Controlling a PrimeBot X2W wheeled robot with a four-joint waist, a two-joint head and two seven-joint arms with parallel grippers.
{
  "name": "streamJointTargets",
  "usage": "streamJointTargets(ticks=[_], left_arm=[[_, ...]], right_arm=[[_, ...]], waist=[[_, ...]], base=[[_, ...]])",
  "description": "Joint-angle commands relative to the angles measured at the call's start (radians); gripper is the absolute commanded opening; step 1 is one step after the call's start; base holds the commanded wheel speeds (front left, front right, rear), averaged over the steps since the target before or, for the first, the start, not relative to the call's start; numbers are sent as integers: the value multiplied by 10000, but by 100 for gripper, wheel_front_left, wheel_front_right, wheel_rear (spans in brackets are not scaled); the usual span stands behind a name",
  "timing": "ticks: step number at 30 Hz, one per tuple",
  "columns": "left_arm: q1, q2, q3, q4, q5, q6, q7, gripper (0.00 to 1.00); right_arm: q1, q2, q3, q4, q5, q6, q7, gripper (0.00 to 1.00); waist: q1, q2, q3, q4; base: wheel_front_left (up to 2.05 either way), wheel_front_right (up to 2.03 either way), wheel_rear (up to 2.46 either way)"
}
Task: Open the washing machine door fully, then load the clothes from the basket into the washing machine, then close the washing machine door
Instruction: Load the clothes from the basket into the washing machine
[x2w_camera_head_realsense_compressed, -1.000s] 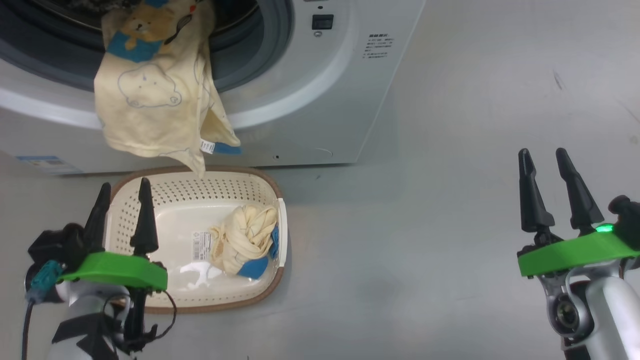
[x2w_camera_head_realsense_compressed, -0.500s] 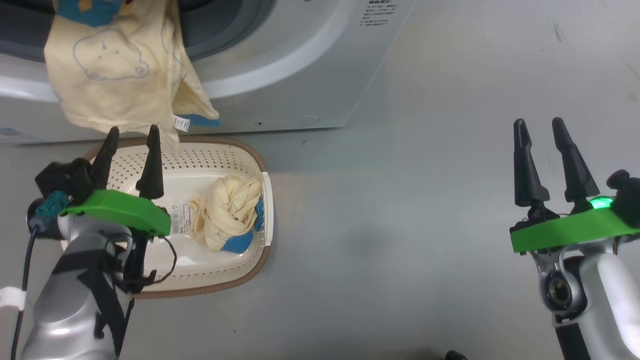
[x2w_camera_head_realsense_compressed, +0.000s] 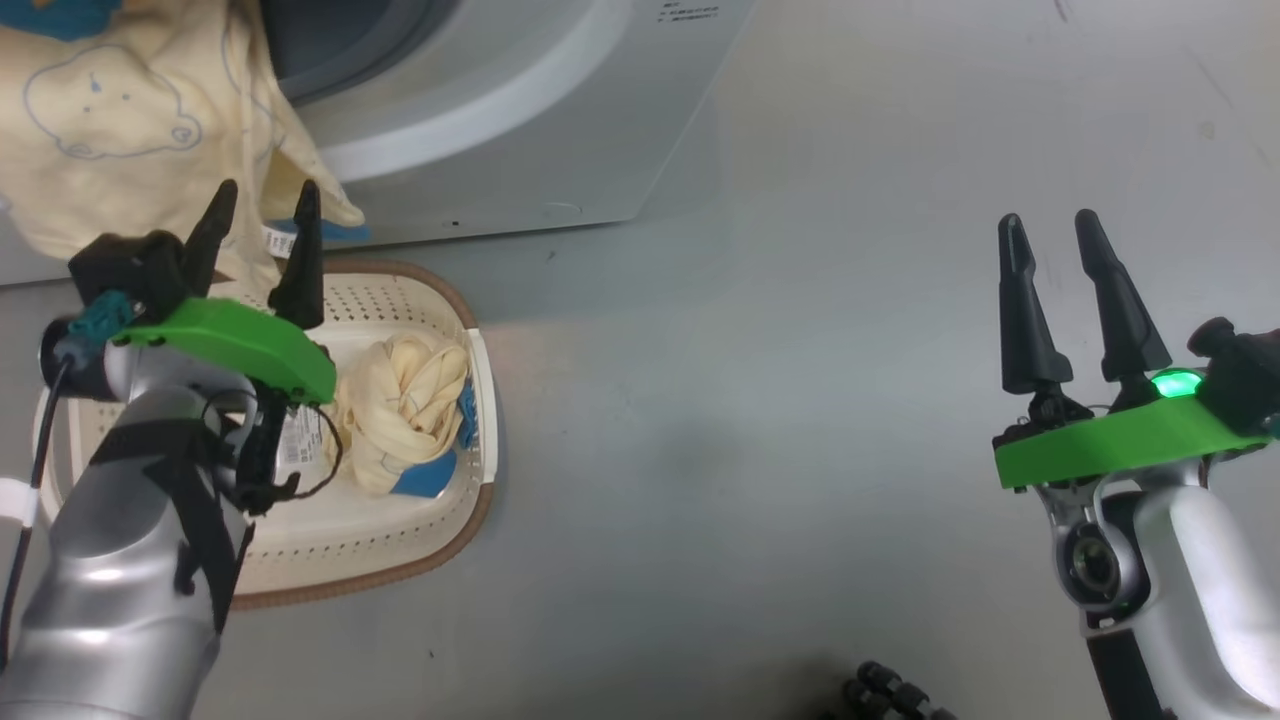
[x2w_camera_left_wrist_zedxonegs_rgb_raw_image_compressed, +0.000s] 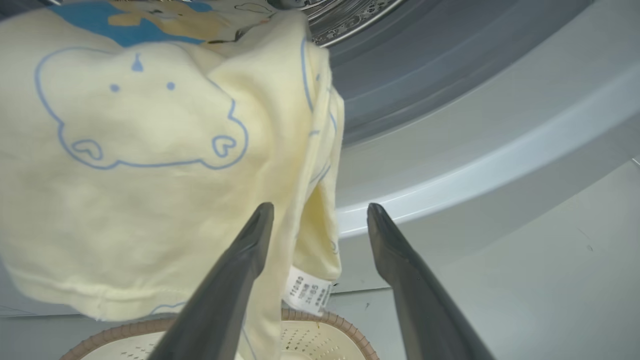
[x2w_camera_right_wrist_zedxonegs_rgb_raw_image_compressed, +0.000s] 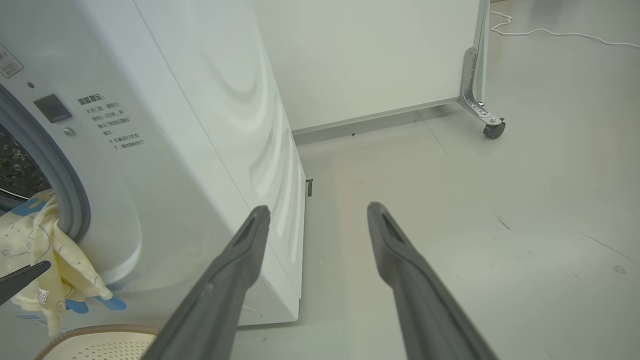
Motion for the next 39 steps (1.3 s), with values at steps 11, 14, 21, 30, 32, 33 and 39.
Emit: streamJointTargets(ticks=[11,14,21,30,32,33,39], left_arm=[[-1305,617,51,823,-422,6,-65,100],[-1497,608,-8,1084,-485,6,-65,100],[-1720,616,101,1448,-511,6,-65,0],[-1472,523,685,884,-203,6,-65,0],[-1304,516,877,561,26,6,-65,0],[-1221,500,984,393,109,6,-65,0],[-925,418,1586,-645,679,6,-65,0]], right_arm=[[-299,114,283,-334,-38,16,-65,100],[-319,147,290,-341,-38,16,-65,100],[-325,210,291,-345,-55,16,-65,100],[-290,259,41,-395,-85,16,-65,100],[-293,275,13,-395,-88,16,-65,100],[-297,282,2,-392,-87,16,-65,100],[-308,324,-3,-397,-54,16,-65,100]], waist=[[0,0,258,-407],[0,0,295,-469],[0,0,304,-541],[0,0,225,-244],[0,0,198,-160],[0,0,190,-126],[0,0,141,70]], base=[[0,0,0],[0,0,0],[0,0,0],[0,0,0],[0,0,0],[0,0,0],[0,0,0]])
